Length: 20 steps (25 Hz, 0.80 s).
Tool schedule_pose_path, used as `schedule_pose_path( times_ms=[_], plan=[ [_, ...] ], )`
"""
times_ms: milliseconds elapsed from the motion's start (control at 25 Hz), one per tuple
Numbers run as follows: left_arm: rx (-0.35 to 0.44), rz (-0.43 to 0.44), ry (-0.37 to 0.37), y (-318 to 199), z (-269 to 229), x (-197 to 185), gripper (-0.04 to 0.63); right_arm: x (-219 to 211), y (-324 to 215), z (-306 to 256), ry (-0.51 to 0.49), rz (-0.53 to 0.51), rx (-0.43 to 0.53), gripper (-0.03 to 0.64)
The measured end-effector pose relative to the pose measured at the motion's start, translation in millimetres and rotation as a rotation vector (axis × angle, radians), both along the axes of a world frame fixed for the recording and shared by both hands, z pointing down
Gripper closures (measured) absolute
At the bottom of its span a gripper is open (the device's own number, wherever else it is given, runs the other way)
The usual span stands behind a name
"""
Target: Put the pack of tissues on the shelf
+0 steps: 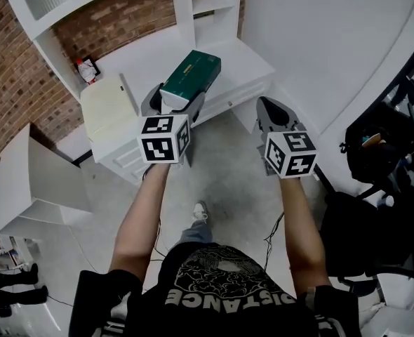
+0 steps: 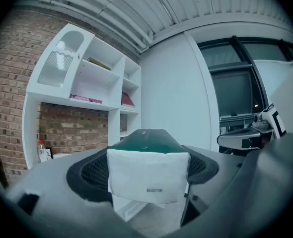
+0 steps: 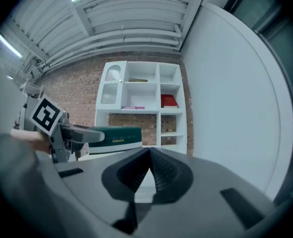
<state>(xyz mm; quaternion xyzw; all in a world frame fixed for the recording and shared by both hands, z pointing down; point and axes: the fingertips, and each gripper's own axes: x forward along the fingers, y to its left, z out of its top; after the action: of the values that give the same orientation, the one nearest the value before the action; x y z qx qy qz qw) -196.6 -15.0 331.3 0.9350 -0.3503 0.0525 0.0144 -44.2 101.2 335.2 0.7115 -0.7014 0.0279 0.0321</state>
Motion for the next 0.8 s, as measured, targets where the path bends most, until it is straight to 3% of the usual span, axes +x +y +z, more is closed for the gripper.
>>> schedule_pose_path(
  times_ms=[440,800],
  plan=[
    [0.014,0.086,-0.009,-114.7,-0.1,48.6,0.169,31.1,-109.8,-4.0,0.022,0.055,-0.024,0.612],
    [-0.008,0.116,0.003,-183.9,5.3,63.6,0.169,41.9,-173.4,-0.8,0.024,0.083,-0.049,0.612]
  ],
)
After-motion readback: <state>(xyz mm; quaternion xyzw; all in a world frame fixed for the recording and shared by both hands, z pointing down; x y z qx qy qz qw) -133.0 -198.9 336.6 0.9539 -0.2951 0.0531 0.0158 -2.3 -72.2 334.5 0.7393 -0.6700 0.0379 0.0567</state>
